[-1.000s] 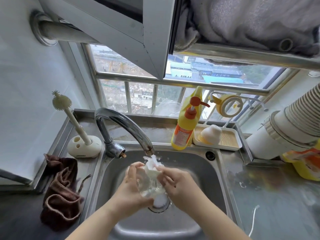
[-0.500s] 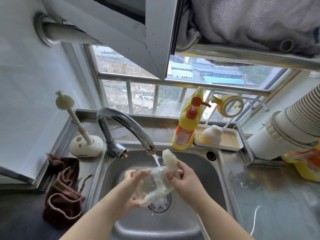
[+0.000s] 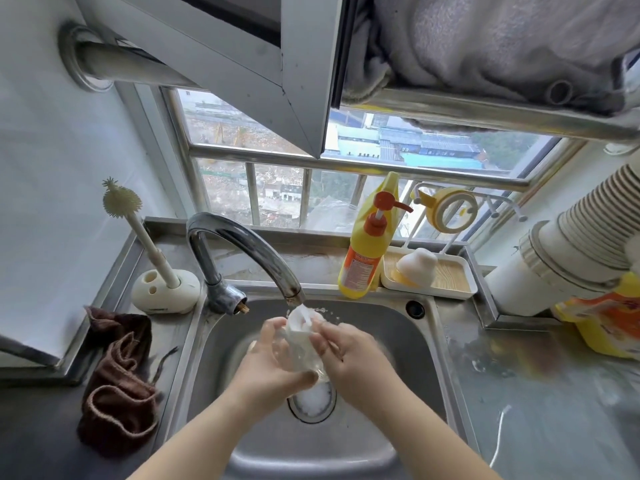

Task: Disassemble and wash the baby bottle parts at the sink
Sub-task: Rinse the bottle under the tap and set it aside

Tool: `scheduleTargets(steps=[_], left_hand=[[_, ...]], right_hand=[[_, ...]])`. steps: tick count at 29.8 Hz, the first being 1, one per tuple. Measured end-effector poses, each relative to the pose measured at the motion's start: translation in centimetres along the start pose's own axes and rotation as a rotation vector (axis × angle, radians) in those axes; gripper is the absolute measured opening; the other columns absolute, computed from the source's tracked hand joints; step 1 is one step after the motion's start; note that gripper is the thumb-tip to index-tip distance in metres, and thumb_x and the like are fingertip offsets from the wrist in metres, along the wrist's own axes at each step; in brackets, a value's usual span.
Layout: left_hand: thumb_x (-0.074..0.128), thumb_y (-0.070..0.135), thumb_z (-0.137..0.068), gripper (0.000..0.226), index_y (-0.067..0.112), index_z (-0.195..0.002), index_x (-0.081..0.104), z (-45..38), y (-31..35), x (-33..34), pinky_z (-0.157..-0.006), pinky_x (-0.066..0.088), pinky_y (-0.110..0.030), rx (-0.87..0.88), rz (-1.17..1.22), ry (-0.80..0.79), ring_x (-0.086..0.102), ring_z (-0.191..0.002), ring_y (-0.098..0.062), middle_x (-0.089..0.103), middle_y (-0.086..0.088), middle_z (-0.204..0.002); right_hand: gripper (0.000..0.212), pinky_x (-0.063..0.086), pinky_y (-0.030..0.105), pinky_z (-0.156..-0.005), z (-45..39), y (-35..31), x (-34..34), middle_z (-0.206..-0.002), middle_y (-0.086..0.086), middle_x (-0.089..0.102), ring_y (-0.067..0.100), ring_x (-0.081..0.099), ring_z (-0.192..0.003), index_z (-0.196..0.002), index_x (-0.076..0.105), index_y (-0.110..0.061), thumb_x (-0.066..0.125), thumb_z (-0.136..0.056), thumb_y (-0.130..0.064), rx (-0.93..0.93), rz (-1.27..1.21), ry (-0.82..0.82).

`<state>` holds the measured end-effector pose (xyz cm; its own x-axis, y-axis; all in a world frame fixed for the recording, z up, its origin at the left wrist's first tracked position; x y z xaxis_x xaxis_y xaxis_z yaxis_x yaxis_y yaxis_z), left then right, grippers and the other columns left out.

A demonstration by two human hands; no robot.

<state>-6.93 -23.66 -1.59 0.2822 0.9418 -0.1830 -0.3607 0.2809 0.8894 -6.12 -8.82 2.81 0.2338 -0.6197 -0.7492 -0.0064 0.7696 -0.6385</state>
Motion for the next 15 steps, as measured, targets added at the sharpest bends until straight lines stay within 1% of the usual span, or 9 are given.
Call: scheduleTargets(steps=[2, 4, 5, 7, 9, 11, 12, 13, 15], left_hand=[[0.078, 0.033, -0.042, 0.077, 0.040, -0.109, 0.042, 0.0, -0.3, -0.5, -0.070, 0.044, -0.012, 0.015, -0.023, 0.024, 0.063, -0.093, -0.012, 0.063, 0.000, -0.101], [0.081, 0.027, -0.048, 0.075, 0.042, -0.109, 0.041, 0.1, -0.4, -0.8, -0.067, 0.041, -0.006, 0.030, -0.061, 0.034, 0.060, -0.092, -0.007, 0.059, 0.002, -0.103], [0.083, 0.024, -0.052, 0.075, 0.041, -0.111, 0.040, 0.3, -0.2, -0.7, -0.065, 0.040, -0.003, 0.045, -0.087, 0.034, 0.058, -0.091, -0.002, 0.056, 0.003, -0.104], [0.083, 0.018, -0.057, 0.074, 0.034, -0.113, 0.037, 0.4, 0.4, -0.1, -0.064, 0.039, -0.001, 0.088, -0.139, 0.015, 0.054, -0.088, 0.005, 0.052, 0.008, -0.104], [0.082, 0.017, -0.056, 0.071, 0.033, -0.109, 0.037, 0.1, 0.4, 0.0, -0.066, 0.041, -0.001, 0.093, -0.129, -0.018, 0.055, -0.086, 0.010, 0.055, 0.008, -0.103], [0.080, 0.025, -0.049, 0.071, 0.036, -0.106, 0.039, 0.0, 0.2, -0.5, -0.069, 0.043, -0.006, 0.070, -0.131, -0.004, 0.059, -0.090, 0.001, 0.059, 0.003, -0.106], [0.080, 0.027, -0.049, 0.072, 0.037, -0.107, 0.039, 0.0, 0.1, -0.7, -0.070, 0.042, -0.006, 0.080, -0.155, 0.009, 0.058, -0.091, -0.002, 0.058, 0.002, -0.107], [0.080, 0.027, -0.049, 0.072, 0.038, -0.108, 0.039, 0.1, 0.0, -0.9, -0.069, 0.041, -0.006, 0.094, -0.167, 0.022, 0.057, -0.092, -0.004, 0.056, 0.003, -0.107], [0.082, 0.024, -0.052, 0.072, 0.035, -0.109, 0.039, 0.0, 0.0, -0.7, -0.067, 0.040, -0.004, 0.109, -0.181, 0.025, 0.054, -0.089, -0.003, 0.053, 0.003, -0.107]], right_hand=[[0.037, 0.044, 0.029, -0.079, 0.5, 0.3, -0.2, -0.084, -0.010, 0.049, 0.015, 0.053, -0.089, -0.132, 0.050, -0.036, 0.039, -0.097, -0.042, -0.005, 0.037, -0.050], [0.036, 0.046, 0.033, -0.083, 0.5, 2.1, -0.8, -0.093, -0.002, 0.057, 0.019, 0.056, -0.094, -0.129, 0.052, -0.033, 0.037, -0.098, -0.042, 0.074, 0.092, -0.067], [0.036, 0.047, 0.035, -0.086, 0.2, 2.6, -0.9, -0.101, 0.002, 0.060, 0.020, 0.057, -0.098, -0.129, 0.053, -0.032, 0.037, -0.098, -0.041, 0.120, 0.072, -0.049], [0.036, 0.047, 0.037, -0.091, -0.4, 2.0, -0.6, -0.113, 0.003, 0.063, 0.019, 0.058, -0.106, -0.131, 0.052, -0.033, 0.041, -0.097, -0.040, 0.098, -0.053, 0.002], [0.037, 0.047, 0.035, -0.091, -0.6, 0.4, 0.2, -0.114, 0.001, 0.063, 0.016, 0.059, -0.105, -0.132, 0.050, -0.036, 0.044, -0.096, -0.042, 0.047, -0.109, 0.001], [0.036, 0.048, 0.035, -0.088, -0.1, 0.7, 0.2, -0.108, 0.001, 0.064, 0.017, 0.060, -0.101, -0.130, 0.052, -0.036, 0.044, -0.096, -0.042, 0.040, -0.075, -0.029], [0.034, 0.048, 0.036, -0.088, 0.0, 1.3, 0.0, -0.109, 0.001, 0.066, 0.017, 0.061, -0.101, -0.128, 0.054, -0.035, 0.044, -0.096, -0.041, 0.068, -0.062, -0.050], [0.033, 0.049, 0.037, -0.089, -0.1, 2.0, -0.3, -0.109, 0.002, 0.067, 0.018, 0.062, -0.102, -0.127, 0.055, -0.034, 0.045, -0.096, -0.039, 0.104, -0.067, -0.064], [0.032, 0.050, 0.035, -0.090, -0.5, 2.2, -0.3, -0.111, 0.001, 0.069, 0.017, 0.063, -0.103, -0.127, 0.056, -0.033, 0.046, -0.096, -0.036, 0.128, -0.112, -0.034]])
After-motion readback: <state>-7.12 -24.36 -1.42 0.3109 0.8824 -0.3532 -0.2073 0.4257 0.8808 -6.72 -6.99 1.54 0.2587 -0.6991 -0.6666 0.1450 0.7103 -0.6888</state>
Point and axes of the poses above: each hand's wrist, its own z-axis away from the middle knuckle, its own x-axis out of the palm, y = z × x, the point moved 3 cm from there along -z, towards the middle knuckle
